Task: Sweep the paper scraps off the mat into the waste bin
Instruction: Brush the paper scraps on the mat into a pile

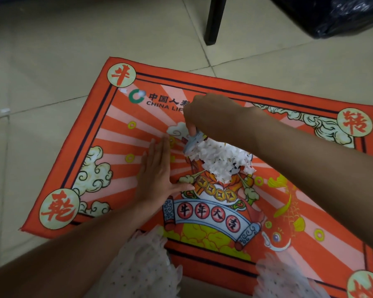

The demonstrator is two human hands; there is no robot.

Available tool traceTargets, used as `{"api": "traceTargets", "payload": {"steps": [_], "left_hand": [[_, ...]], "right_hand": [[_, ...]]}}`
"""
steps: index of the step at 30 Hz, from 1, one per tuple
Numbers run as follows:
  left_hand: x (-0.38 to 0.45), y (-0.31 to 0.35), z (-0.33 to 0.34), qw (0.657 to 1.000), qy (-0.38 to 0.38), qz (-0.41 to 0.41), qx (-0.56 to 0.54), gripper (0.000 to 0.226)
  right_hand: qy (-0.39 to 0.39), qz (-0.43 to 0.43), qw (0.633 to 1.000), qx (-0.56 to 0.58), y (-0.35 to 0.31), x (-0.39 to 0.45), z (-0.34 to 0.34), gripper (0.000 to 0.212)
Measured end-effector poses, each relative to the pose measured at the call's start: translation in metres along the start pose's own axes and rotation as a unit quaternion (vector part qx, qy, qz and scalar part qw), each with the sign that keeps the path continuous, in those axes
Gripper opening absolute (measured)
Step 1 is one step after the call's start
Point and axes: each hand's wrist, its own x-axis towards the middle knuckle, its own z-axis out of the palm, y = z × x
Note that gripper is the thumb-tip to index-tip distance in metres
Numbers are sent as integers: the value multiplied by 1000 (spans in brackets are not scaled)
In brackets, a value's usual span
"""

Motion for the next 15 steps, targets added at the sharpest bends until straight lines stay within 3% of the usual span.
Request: {"api": "traceTargets", "payload": {"steps": [5,15], "left_hand": [[-2,14,3,1000,2,16,6,137],[-2,28,9,1000,-12,25,2,138]], "right_hand": [[-26,19,999,-7,3,-19,2,34],[6,30,999,35,22,-25,1,34]]}}
